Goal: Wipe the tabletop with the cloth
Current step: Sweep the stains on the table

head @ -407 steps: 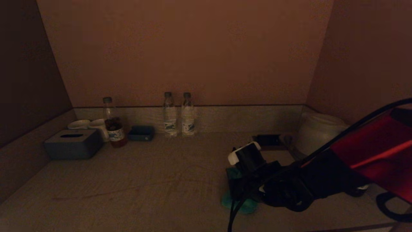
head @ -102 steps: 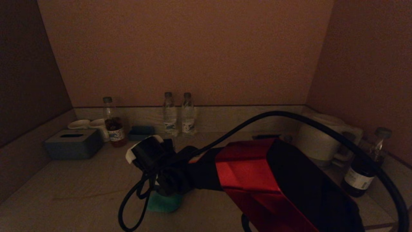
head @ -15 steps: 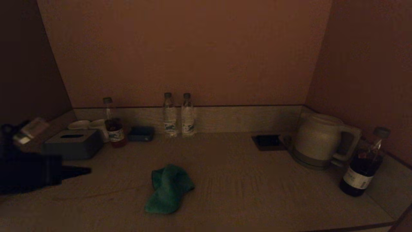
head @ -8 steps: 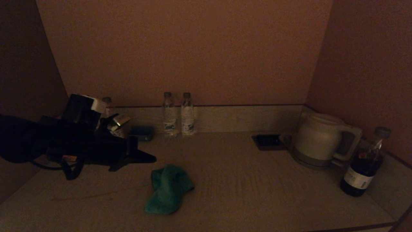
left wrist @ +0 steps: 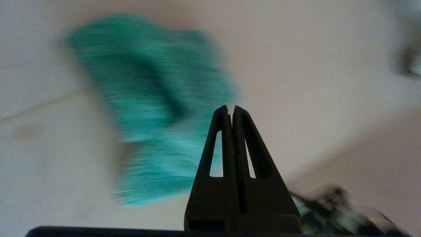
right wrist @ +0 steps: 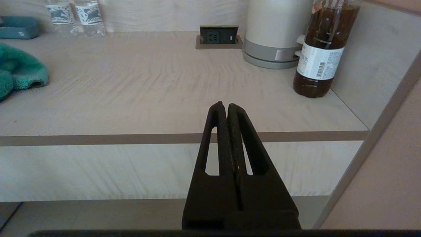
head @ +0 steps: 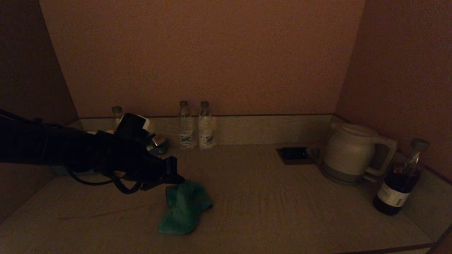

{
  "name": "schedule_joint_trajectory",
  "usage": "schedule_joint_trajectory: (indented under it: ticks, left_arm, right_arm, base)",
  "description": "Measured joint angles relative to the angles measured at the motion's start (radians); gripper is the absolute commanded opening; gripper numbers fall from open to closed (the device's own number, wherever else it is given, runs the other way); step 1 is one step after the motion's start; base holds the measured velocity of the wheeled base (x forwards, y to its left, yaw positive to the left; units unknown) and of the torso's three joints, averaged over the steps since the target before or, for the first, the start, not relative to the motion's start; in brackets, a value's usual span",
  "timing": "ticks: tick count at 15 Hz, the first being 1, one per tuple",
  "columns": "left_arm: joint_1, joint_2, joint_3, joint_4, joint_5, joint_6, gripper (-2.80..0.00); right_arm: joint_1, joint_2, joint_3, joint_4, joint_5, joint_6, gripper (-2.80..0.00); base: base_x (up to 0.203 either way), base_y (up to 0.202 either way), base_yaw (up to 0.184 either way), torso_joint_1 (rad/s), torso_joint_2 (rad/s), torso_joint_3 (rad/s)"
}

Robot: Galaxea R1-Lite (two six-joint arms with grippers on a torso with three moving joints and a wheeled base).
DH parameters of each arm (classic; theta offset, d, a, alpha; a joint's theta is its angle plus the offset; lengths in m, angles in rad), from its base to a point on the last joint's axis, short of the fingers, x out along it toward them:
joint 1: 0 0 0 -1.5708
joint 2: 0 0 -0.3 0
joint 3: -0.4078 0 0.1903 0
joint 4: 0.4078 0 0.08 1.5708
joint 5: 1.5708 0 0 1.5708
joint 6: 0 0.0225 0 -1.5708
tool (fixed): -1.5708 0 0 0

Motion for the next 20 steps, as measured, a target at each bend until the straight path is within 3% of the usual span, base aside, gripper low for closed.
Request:
schedule_joint_trajectory:
  ticks: [3, 7, 8, 20]
  left_arm:
    - [-0.011, 0.014, -0.027, 0.057, 0.108, 0.026, -2.80]
    - [-0.018, 0.019, -0.040, 0.061, 0.131, 0.030, -2.80]
    - [-0.025, 0.019, -0.048, 0.059, 0.132, 0.030, 0.00]
    - [-0.091, 0.081, -0.079, 0.061, 0.139, 0.027, 0.00]
  right_arm:
    - [0.000, 0.000, 0.000, 0.000, 0.000, 0.000, -2.80]
    - [0.000, 0.000, 0.000, 0.000, 0.000, 0.000, -2.80]
    - [0.000, 0.000, 0.000, 0.000, 0.000, 0.000, -2.80]
    - [0.000, 0.000, 0.000, 0.000, 0.000, 0.000, -2.80]
  base:
    - [0.000, 0.000, 0.000, 0.000, 0.00, 0.000]
    - [0.000, 0.000, 0.000, 0.000, 0.00, 0.000]
    - [0.000, 0.000, 0.000, 0.000, 0.00, 0.000]
    - [0.000, 0.000, 0.000, 0.000, 0.00, 0.000]
